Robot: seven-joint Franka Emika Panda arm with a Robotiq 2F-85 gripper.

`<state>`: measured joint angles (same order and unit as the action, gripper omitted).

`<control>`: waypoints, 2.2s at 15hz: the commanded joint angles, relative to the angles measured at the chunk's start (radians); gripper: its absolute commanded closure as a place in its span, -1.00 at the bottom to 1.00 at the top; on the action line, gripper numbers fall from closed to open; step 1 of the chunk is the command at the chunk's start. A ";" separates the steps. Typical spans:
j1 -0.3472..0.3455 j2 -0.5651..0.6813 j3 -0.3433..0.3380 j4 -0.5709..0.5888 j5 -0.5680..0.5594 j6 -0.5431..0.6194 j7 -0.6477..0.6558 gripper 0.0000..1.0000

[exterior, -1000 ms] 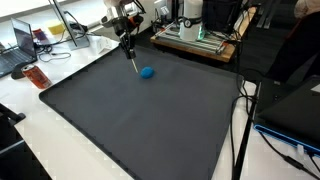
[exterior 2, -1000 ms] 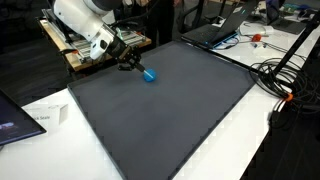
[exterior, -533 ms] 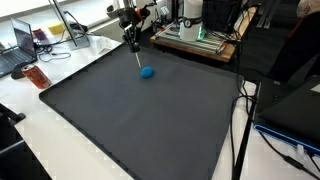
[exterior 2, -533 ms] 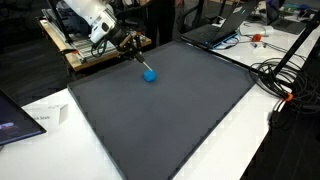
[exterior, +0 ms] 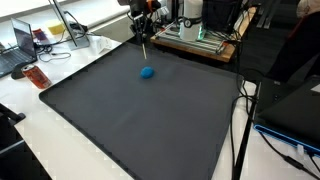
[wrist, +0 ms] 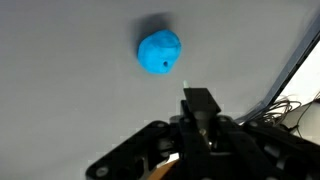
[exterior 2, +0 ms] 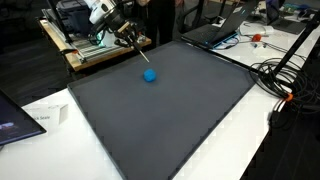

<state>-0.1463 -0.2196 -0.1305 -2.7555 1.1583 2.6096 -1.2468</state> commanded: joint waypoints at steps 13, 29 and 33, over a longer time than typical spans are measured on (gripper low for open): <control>-0.002 0.052 0.004 0.004 -0.254 0.019 0.264 0.94; -0.005 0.157 -0.024 0.080 -0.159 -0.038 0.151 0.94; -0.004 0.200 -0.016 0.110 -0.119 -0.036 0.131 0.94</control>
<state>-0.1527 -0.0585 -0.1430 -2.6822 0.9938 2.5952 -1.0788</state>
